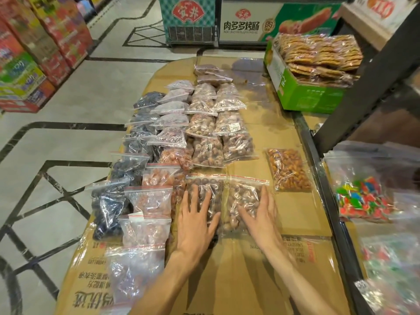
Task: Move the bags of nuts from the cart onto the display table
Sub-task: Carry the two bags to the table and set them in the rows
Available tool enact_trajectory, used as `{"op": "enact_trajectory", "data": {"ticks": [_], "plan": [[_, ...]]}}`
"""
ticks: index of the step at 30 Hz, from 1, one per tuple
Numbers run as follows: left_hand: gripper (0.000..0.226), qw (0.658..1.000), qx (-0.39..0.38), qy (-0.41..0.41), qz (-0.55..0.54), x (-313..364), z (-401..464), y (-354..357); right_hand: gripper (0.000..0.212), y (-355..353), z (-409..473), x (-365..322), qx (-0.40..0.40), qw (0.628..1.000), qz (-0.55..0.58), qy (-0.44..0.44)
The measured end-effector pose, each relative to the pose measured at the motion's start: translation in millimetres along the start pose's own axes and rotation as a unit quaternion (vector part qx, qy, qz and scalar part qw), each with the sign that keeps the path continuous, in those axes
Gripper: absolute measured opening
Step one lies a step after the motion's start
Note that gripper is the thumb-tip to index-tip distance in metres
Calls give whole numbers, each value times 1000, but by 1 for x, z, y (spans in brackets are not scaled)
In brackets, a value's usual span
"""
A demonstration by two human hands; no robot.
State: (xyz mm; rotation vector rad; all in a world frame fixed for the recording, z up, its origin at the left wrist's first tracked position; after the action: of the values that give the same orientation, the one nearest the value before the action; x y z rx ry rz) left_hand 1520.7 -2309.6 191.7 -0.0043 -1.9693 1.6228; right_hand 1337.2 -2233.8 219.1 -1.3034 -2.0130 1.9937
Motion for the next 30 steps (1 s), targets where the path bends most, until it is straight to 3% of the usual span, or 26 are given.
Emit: {"op": "enact_trajectory", "data": {"ticks": [5,17,27,30], "plan": [[75,1000,-2,-23,6,3,7,9,92,17,6,4,-44,996,-40,-64],[86,998,-50,-3,24,7,-1,-5,96,10,13,5,-62,990,-104,-74],[83,997,-48,51,40,8,-90,-46,106,-35,-83,3,-28,970,-185,-156],[96,995,-41,88,35,17,-132,-58,104,-46,-128,2,-29,964,-211,-158]]}}
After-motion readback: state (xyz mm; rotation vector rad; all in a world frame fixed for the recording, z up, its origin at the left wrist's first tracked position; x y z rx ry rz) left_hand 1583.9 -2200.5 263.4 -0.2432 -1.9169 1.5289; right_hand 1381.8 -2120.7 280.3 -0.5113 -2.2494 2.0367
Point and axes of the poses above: each hand's wrist, its own z-axis towards the middle knuckle, its own y-axis out of the palm, x = y × z, the point moved 3 cm from there along z, towards the middle knuckle, and after that the axes turned 14 degrees about -z, right-handed, at the moved point
